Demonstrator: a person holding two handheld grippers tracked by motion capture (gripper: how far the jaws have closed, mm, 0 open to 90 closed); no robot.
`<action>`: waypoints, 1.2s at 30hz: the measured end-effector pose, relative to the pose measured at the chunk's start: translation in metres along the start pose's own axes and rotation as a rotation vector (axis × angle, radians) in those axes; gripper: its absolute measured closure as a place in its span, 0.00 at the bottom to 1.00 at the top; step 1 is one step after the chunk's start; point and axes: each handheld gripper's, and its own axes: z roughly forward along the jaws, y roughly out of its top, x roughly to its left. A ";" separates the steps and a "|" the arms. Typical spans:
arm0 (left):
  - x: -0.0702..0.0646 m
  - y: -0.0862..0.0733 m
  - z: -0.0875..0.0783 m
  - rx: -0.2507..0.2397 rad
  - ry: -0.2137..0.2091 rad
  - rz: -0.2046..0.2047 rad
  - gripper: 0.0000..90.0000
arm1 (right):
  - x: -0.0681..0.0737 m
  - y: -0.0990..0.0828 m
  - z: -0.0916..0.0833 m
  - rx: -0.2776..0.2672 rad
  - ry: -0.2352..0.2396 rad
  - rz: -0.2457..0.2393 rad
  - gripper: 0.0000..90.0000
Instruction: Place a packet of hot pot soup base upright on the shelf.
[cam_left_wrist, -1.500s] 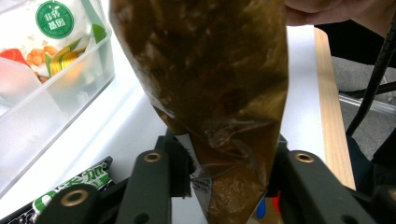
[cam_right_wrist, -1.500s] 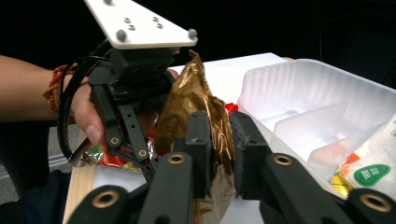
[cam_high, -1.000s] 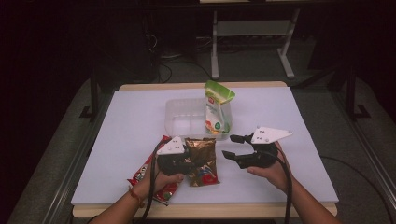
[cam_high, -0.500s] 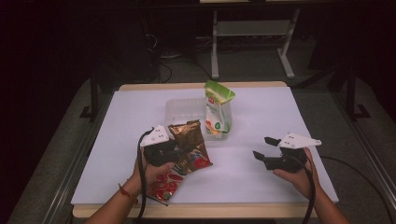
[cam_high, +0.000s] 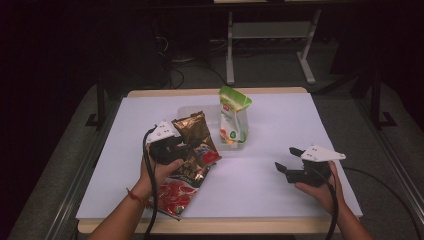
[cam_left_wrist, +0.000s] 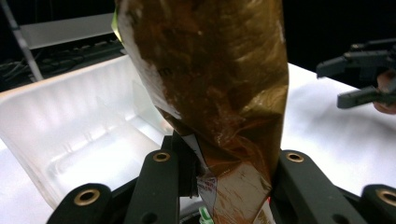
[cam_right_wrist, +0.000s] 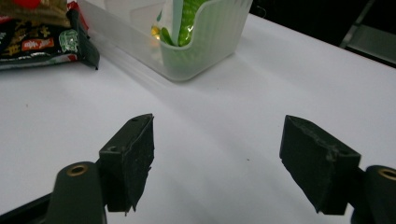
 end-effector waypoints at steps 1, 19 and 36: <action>0.001 0.002 0.001 0.002 0.016 0.000 0.78 | 0.000 -0.001 0.001 0.003 0.005 0.002 0.29; 0.016 0.027 0.028 0.017 0.204 -0.075 0.78 | 0.007 -0.003 0.003 0.021 0.038 -0.018 0.29; 0.024 0.049 0.071 0.091 0.385 -0.083 0.78 | 0.009 -0.003 0.003 0.027 0.034 -0.015 0.29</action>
